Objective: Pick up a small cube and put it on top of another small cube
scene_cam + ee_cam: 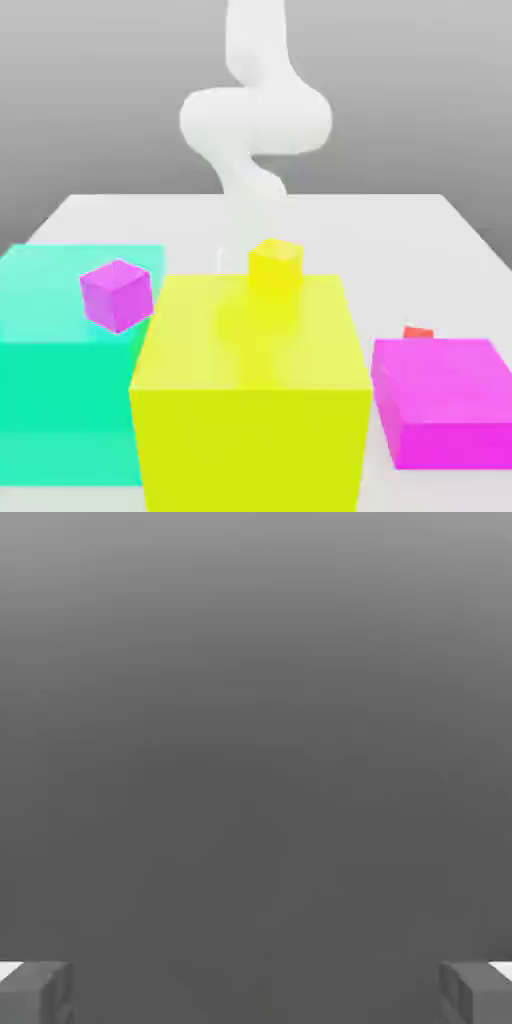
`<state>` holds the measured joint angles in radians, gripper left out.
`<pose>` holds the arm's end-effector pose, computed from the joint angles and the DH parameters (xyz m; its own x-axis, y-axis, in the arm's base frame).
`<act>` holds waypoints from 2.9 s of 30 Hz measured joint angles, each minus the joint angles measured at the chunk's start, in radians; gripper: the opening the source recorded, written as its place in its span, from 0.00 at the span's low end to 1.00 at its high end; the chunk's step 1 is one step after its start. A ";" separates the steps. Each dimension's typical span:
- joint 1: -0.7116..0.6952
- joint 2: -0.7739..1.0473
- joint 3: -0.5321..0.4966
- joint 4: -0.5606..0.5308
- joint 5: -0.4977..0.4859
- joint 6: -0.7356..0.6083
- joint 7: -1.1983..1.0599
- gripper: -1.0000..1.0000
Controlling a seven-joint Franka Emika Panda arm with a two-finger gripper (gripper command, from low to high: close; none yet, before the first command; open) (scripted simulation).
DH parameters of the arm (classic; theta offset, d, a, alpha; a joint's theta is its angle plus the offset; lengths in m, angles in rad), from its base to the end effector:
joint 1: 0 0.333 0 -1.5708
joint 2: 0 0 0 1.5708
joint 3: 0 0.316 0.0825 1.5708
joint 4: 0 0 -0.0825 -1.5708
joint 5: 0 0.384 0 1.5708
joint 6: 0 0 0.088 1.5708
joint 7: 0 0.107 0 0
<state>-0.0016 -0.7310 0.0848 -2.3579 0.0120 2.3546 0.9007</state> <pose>0.3741 0.0419 0.6616 0.5102 -0.7349 0.4468 -0.5459 -0.6781 -0.4921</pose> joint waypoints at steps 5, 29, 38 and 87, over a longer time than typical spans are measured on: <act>0.003 0.160 0.188 -0.127 0.021 0.124 0.233 0.50; 0.151 0.788 0.613 -0.526 -0.164 0.589 1.208 0.50; 0.370 0.920 0.311 -0.480 -0.519 0.664 1.473 0.50; 0.147 0.405 0.263 -0.387 0.066 0.109 0.786 0.00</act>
<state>0.1458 -0.3261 0.3474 -2.7453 0.0776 2.4638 1.6863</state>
